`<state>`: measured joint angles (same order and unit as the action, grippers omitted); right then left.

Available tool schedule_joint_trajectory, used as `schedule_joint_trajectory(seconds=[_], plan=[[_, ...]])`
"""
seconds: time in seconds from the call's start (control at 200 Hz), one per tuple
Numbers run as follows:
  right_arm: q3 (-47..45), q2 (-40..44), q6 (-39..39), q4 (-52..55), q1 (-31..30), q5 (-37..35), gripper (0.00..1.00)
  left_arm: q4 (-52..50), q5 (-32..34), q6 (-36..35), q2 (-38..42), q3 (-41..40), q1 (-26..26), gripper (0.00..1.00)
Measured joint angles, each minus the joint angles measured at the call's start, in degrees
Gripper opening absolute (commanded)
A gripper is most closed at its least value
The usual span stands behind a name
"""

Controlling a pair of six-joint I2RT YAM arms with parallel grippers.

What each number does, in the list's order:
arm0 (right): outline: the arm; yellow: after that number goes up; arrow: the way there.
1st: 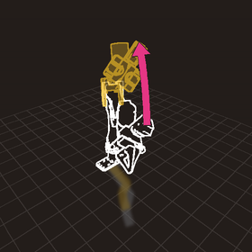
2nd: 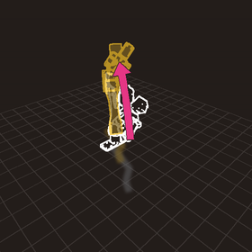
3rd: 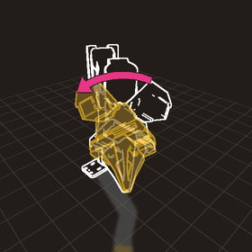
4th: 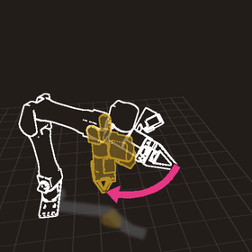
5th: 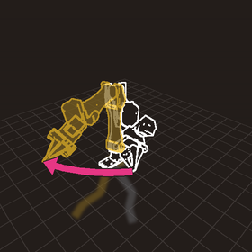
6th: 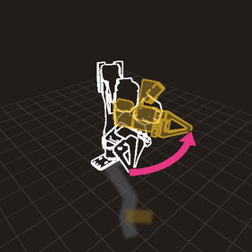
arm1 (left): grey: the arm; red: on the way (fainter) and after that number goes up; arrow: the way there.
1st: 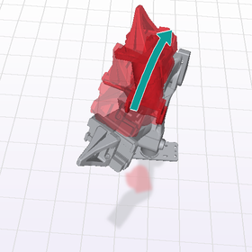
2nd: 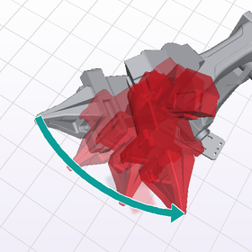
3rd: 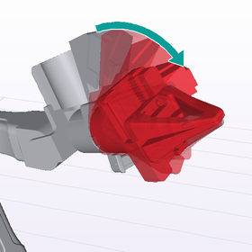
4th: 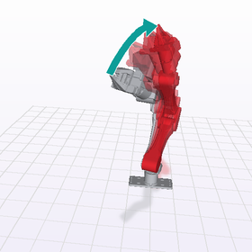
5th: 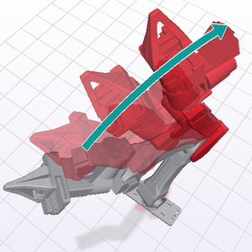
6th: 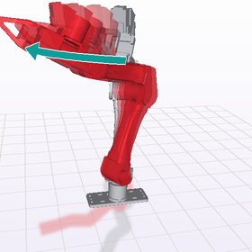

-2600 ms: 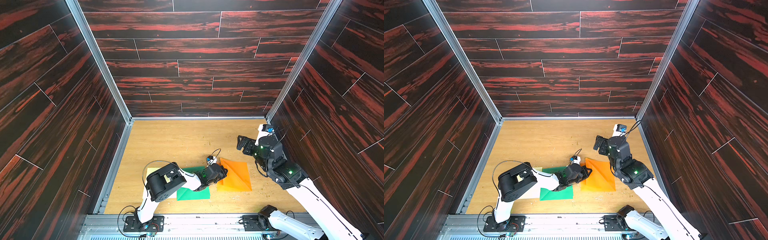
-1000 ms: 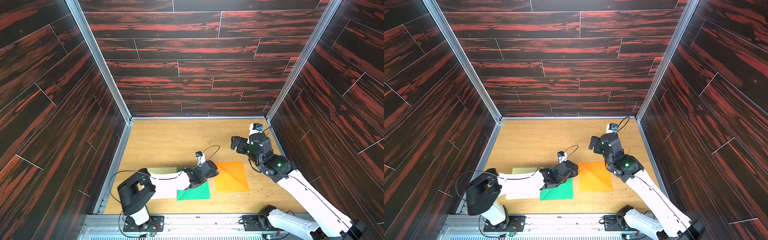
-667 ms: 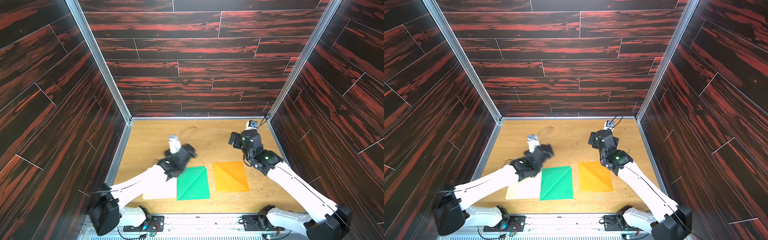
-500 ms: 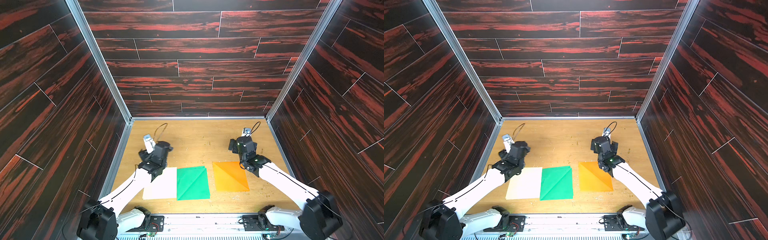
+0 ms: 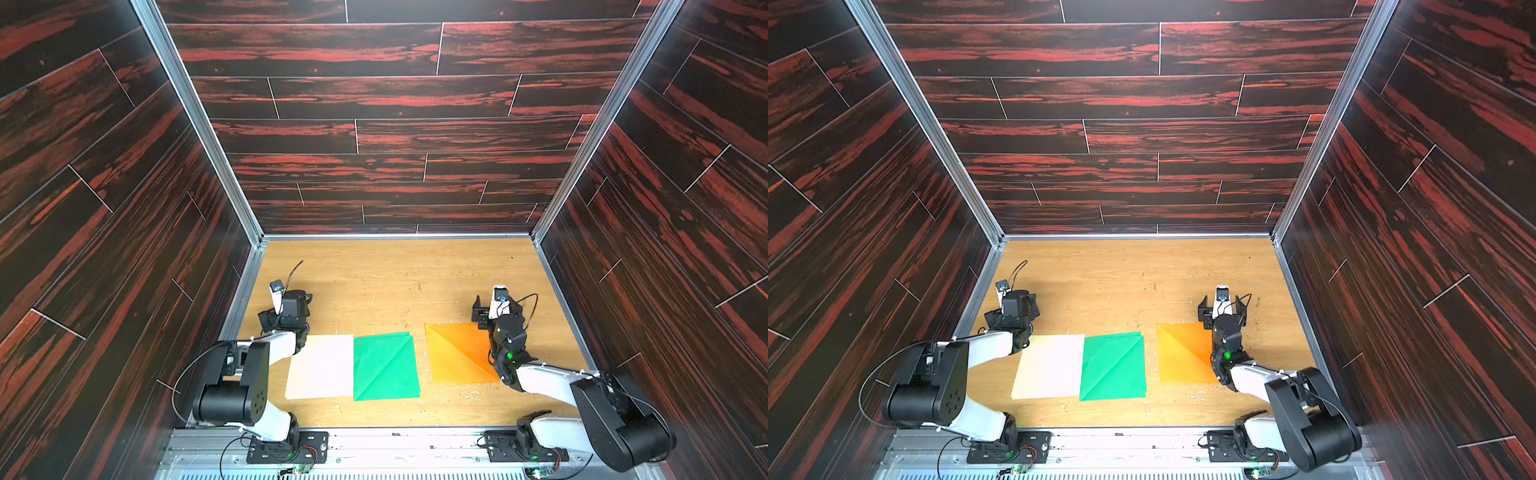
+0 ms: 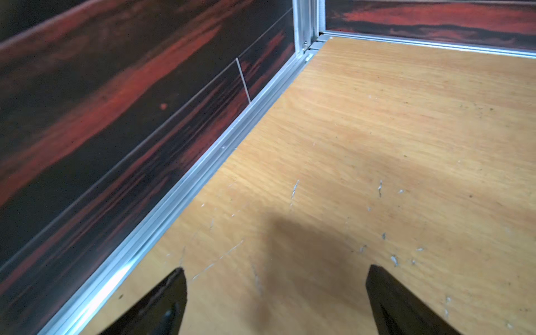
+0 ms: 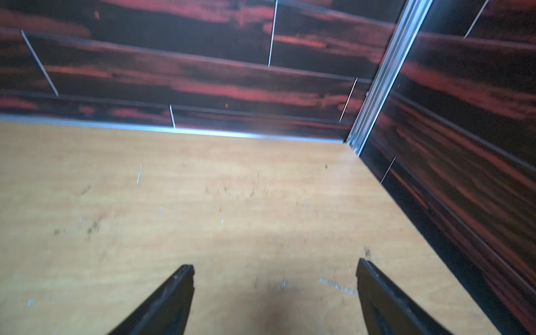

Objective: Sort the scattered colored papers by color
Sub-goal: Reset both arms

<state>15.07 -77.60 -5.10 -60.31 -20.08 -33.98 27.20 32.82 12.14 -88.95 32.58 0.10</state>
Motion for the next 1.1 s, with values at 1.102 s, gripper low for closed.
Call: schedule_joint_trajectory(seconds=[1.102], plan=[[-0.48,-15.43,1.22,-18.03,10.34,10.12,0.98,29.88,-8.33,-3.80,-1.88,-11.50,-0.63,1.00]])
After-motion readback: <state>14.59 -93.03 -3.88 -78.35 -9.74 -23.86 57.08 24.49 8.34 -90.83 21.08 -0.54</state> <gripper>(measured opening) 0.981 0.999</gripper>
